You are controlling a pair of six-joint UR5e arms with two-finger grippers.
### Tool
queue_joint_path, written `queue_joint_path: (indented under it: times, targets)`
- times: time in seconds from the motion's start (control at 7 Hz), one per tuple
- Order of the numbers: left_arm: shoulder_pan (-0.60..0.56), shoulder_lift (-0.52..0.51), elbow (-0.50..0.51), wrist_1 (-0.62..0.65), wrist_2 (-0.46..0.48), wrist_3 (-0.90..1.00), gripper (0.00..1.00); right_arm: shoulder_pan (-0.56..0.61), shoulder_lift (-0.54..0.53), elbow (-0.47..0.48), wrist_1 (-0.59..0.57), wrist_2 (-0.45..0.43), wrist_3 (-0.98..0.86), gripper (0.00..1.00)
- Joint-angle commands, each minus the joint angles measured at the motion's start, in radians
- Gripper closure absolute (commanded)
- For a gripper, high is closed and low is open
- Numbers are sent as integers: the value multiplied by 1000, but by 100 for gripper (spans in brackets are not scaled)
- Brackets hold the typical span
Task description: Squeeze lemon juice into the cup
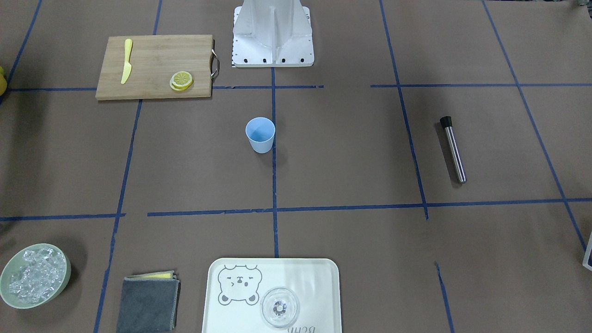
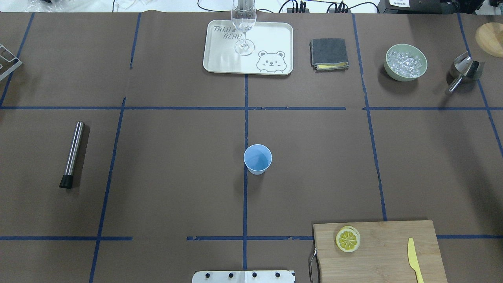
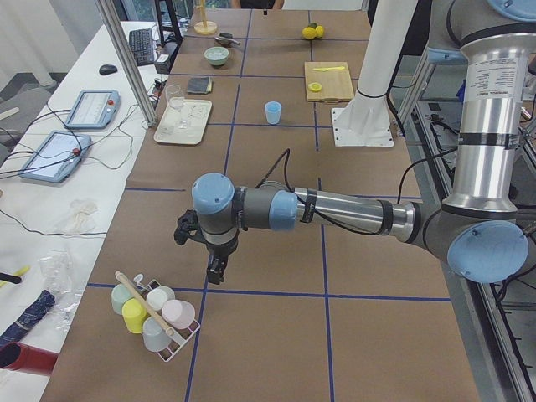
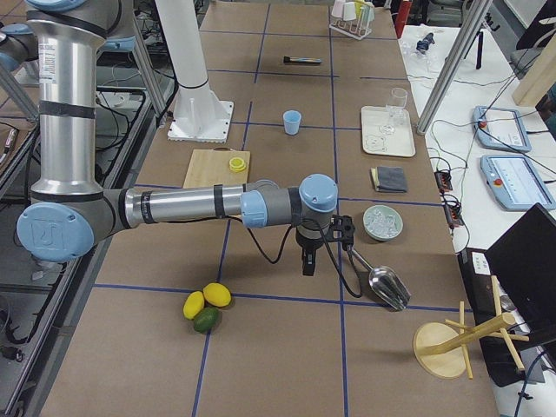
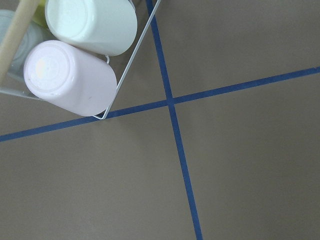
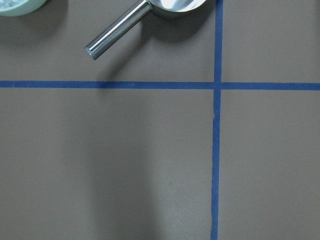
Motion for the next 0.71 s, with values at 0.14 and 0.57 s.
queue_joint_path:
  times: [0.14, 0.57]
  targets:
    - [31, 72, 35, -234, -65, 11, 0, -3, -2, -4, 5, 7, 1, 0]
    - [168, 84, 29, -375, -148, -244, 0, -68, -4, -4, 70, 10, 6, 0]
